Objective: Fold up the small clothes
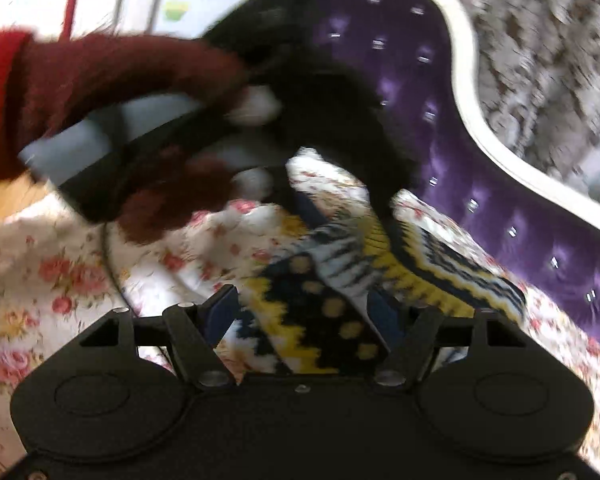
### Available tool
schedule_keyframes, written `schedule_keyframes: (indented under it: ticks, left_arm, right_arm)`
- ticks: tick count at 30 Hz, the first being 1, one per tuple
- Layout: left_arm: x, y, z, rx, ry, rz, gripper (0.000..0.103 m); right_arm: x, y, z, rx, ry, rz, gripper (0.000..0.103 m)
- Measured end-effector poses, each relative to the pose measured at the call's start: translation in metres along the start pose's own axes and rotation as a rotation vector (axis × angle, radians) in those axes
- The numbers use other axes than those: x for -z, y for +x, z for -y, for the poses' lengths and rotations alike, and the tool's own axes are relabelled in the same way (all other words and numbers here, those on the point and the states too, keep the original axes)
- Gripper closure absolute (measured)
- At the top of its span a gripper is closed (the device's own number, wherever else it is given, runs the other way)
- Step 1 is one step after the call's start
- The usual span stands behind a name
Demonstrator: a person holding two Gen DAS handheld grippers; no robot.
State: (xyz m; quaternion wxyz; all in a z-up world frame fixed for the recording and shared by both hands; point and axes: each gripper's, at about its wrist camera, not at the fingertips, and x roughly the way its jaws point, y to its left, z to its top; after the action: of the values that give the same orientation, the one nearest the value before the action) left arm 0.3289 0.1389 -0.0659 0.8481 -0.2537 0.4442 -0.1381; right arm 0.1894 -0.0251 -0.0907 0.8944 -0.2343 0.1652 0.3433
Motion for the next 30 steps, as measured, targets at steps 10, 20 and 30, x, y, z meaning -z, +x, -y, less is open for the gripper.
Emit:
schedule_keyframes:
  ticks: [10, 20, 30]
  left_arm:
    - [0.002, 0.008, 0.003, -0.034, 0.033, 0.025, 0.085]
    - [0.01, -0.04, 0.017, 0.021, 0.102, 0.158, 0.091]
    - [0.035, -0.01, -0.02, -0.142, 0.055, 0.13, 0.088]
  right_arm:
    - [0.003, 0.02, -0.007, 0.064, -0.079, -0.06, 0.054]
    - [-0.011, -0.025, 0.012, -0.026, 0.038, 0.062, 0.091]
    - [0.014, 0.026, 0.0, -0.155, 0.112, -0.082, 0.076]
